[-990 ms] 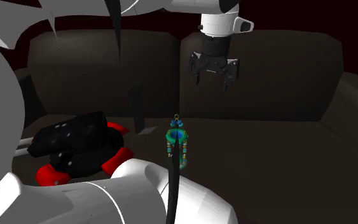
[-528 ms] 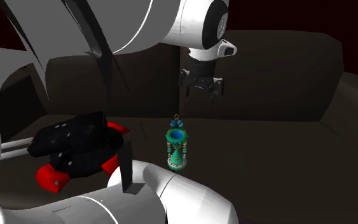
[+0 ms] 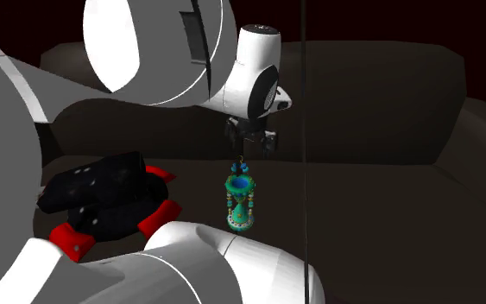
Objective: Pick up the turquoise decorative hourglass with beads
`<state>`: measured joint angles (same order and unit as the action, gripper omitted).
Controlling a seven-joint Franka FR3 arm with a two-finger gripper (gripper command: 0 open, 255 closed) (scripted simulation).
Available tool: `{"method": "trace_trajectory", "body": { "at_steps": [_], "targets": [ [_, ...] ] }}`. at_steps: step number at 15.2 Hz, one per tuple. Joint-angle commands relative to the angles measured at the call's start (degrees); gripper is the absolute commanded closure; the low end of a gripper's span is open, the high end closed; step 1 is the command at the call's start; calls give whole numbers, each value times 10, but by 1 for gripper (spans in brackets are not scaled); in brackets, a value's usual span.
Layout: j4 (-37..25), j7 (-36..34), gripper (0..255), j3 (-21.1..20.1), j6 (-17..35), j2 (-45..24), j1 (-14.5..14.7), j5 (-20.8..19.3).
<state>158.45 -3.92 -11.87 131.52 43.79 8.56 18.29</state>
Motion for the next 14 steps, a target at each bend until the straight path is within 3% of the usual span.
{"method": "trace_trajectory", "body": {
  "at_steps": [1, 3, 11, 13, 14],
  "targets": [
    [28, 1, 0, -15, 66, -18, 20, 26],
    [44, 4, 0, -28, 132, -52, 41, 51],
    [76, 23, 0, -32, 223, -109, 61, 80],
    [76, 23, 0, -32, 223, -109, 61, 80],
    [76, 23, 255, -32, 223, -109, 61, 80]
  ]
}}
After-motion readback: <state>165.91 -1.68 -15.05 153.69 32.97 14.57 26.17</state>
